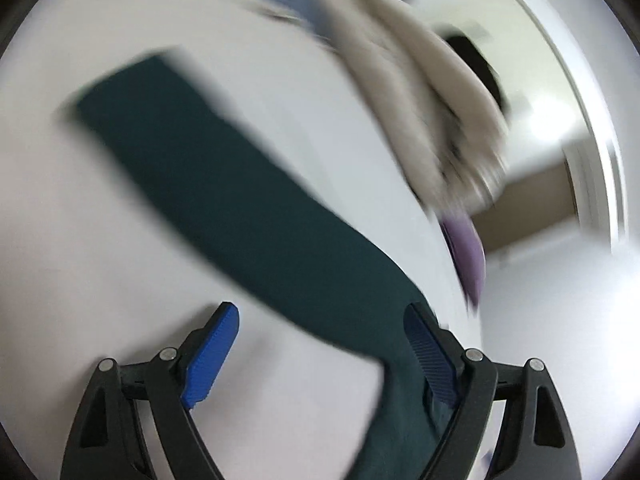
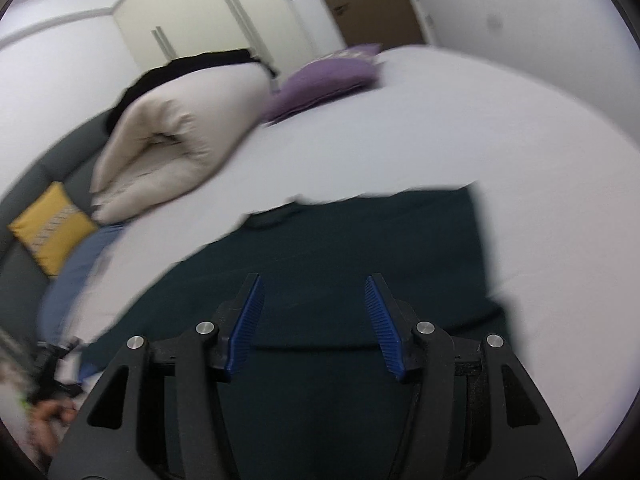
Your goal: Fold small clothes
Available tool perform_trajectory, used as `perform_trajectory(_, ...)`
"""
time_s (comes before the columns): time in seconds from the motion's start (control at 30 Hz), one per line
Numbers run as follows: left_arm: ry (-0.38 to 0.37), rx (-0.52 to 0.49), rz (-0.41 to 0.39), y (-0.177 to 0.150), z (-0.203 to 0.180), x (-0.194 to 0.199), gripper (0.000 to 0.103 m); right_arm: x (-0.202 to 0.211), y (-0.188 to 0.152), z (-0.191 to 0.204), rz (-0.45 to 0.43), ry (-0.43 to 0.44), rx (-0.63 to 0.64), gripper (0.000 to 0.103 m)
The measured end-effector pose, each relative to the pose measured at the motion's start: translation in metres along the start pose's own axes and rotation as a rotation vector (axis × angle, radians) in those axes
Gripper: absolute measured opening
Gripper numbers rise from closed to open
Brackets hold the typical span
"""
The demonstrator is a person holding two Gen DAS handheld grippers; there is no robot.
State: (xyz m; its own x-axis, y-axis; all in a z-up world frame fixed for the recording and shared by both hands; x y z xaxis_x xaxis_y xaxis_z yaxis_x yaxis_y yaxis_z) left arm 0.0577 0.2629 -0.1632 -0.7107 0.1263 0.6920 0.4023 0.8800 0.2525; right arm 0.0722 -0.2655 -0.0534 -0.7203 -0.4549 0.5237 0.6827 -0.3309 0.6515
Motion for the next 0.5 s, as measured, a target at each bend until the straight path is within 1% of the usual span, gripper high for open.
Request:
perform_trajectory(0.03,-0.015,0.057,-0.002,0.008,0.014,0.002,0.071,-0.011,-0.004,0.013,0.015,0.028,-0.010,0.052)
perform_trajectory(0.07,-0.028,0.098,-0.002,0.013,0.022,0.004,0.070,-0.014,-0.009,0.021,0.022,0.043,-0.015,0.052)
perform_trajectory(0.1,-0.040,0.154,-0.021,0.021,0.032,0.009,0.070,-0.020,-0.014,0.033,0.035,0.068,-0.022,0.052)
perform_trajectory(0.2,-0.018,0.230,-0.112,0.039,0.043,0.016,0.076,-0.032,-0.028,0.057,0.064,0.113,-0.040,0.052)
perform_trajectory(0.23,-0.009,0.256,-0.129,0.044,0.047,0.013,0.076,-0.035,-0.032,0.064,0.071,0.122,-0.044,0.052)
perform_trajectory(0.3,-0.007,0.322,-0.112,0.054,0.057,0.003,0.076,-0.040,-0.038,0.072,0.085,0.132,-0.054,0.052)
perform_trajectory(0.37,-0.019,0.362,-0.121,0.068,0.058,-0.002,0.076,-0.041,-0.043,0.077,0.086,0.137,-0.059,0.052)
perform_trajectory(0.4,-0.023,0.376,-0.127,0.082,0.060,-0.003,0.070,-0.038,-0.044,0.078,0.080,0.138,-0.059,0.052)
perform_trajectory(0.43,-0.020,0.393,-0.129,0.085,0.062,-0.005,0.058,-0.035,-0.045,0.078,0.075,0.135,-0.059,0.052)
perform_trajectory(0.47,-0.021,0.411,-0.129,0.089,0.067,-0.006,0.049,-0.031,-0.044,0.075,0.069,0.132,-0.064,0.052)
perform_trajectory(0.5,-0.017,0.429,-0.121,0.096,0.071,-0.010,0.031,-0.028,-0.044,0.072,0.064,0.131,-0.071,0.052)
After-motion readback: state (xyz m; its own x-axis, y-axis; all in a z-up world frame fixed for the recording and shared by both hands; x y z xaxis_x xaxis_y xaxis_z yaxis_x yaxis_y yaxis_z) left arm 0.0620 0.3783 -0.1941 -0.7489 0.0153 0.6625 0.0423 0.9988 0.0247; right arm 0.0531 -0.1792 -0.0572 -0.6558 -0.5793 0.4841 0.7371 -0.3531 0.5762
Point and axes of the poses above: each gripper's, at about its wrist camera, not at the fingertips, and x roughly against the way its jaws point, z to its left, y to its top, the point moved 4 cm from there along -x, roughly the way its jaws point, and after that the axes turned 11 degrees about y, right-handed, at the moved point
